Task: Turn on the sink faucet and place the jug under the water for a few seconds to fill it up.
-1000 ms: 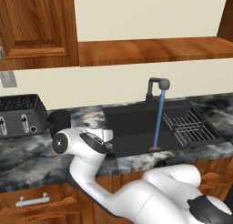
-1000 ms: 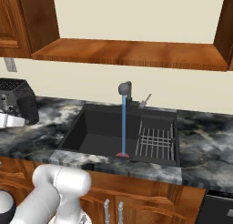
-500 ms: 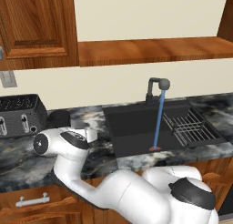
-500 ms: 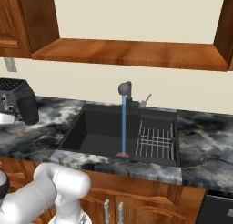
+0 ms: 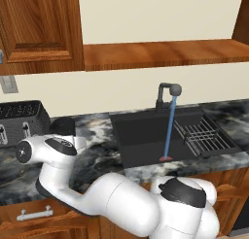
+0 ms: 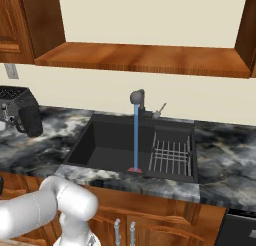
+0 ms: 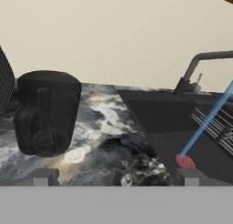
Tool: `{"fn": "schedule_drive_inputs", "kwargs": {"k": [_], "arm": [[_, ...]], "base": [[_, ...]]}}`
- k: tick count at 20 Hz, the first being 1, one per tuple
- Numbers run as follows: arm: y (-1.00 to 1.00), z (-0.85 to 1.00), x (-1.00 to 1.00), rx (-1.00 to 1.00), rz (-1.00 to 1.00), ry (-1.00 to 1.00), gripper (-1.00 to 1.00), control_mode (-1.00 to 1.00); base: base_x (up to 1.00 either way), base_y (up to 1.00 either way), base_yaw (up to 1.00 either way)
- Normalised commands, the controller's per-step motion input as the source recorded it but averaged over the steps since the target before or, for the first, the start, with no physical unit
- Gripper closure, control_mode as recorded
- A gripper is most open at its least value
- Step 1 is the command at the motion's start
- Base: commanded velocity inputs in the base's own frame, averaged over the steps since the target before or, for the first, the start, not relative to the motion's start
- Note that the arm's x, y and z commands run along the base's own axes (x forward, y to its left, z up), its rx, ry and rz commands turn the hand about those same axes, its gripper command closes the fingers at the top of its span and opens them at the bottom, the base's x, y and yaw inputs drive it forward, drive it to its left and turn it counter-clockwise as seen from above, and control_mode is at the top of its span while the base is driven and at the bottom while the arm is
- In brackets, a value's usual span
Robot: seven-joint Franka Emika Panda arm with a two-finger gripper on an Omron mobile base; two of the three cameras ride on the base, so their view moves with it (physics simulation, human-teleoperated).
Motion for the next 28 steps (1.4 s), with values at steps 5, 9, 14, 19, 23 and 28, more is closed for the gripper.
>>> {"fn": "schedule_drive_inputs", "kwargs": {"k": [5,9,14,19,23,28], "arm": [[0.63,0.0,0.17,0.0,0.0,0.03,-1.0,-1.0],[0.46,-0.06,0.19,0.0,0.0,0.06,-1.0,-1.0],[0.4,-0.06,0.35,0.0,0.0,0.02,-1.0,-1.0],[0.13,0.0,0.46,0.01,0.0,0.02,-1.0,-1.0],[0.0,-0.07,0.3,0.0,-0.02,0.04,-1.0,-1.0],[0.0,-0.17,0.16,0.03,-0.13,0.06,-1.0,-1.0]], "base": [[0.0,0.0,0.0],[0.0,0.0,0.0],[0.0,0.0,0.0],[0.0,0.0,0.0],[0.0,0.0,0.0],[0.0,0.0,0.0]]}}
